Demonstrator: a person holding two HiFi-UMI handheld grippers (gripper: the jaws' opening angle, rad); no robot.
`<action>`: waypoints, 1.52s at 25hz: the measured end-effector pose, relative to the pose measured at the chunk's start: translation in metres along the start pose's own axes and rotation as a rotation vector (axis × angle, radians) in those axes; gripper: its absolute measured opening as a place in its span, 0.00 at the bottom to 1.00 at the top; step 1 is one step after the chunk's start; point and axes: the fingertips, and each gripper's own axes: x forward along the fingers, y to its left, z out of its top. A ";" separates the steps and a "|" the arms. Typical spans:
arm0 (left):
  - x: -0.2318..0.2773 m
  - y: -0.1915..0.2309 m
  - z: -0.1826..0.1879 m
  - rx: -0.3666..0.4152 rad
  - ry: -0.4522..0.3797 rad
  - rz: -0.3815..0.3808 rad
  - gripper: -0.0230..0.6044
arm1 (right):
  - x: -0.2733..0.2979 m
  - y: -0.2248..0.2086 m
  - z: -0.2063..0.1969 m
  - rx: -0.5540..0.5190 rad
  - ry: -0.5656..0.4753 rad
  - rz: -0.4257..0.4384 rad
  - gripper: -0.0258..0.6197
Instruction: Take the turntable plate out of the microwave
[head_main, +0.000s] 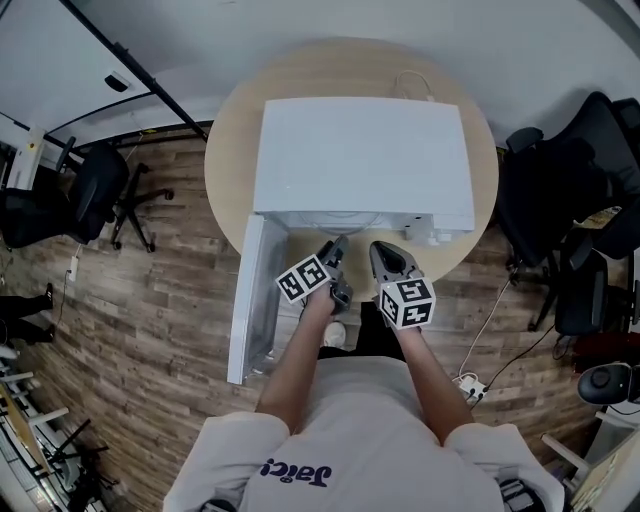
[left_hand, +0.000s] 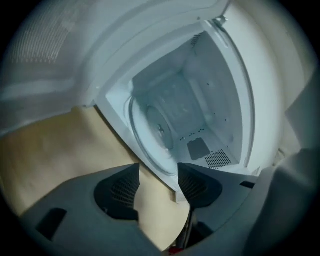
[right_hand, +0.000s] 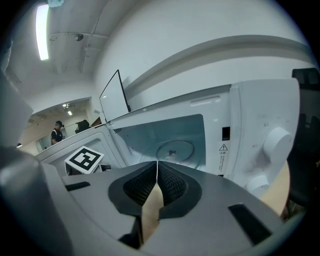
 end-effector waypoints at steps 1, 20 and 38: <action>0.004 0.003 0.000 -0.057 -0.009 -0.013 0.41 | 0.002 -0.003 -0.002 0.014 0.006 0.001 0.07; 0.026 0.028 0.019 -0.432 -0.202 -0.086 0.13 | 0.017 -0.034 -0.033 0.207 0.068 -0.005 0.07; -0.006 0.032 -0.010 -0.528 -0.156 -0.150 0.10 | 0.013 -0.013 -0.083 0.475 0.056 0.139 0.07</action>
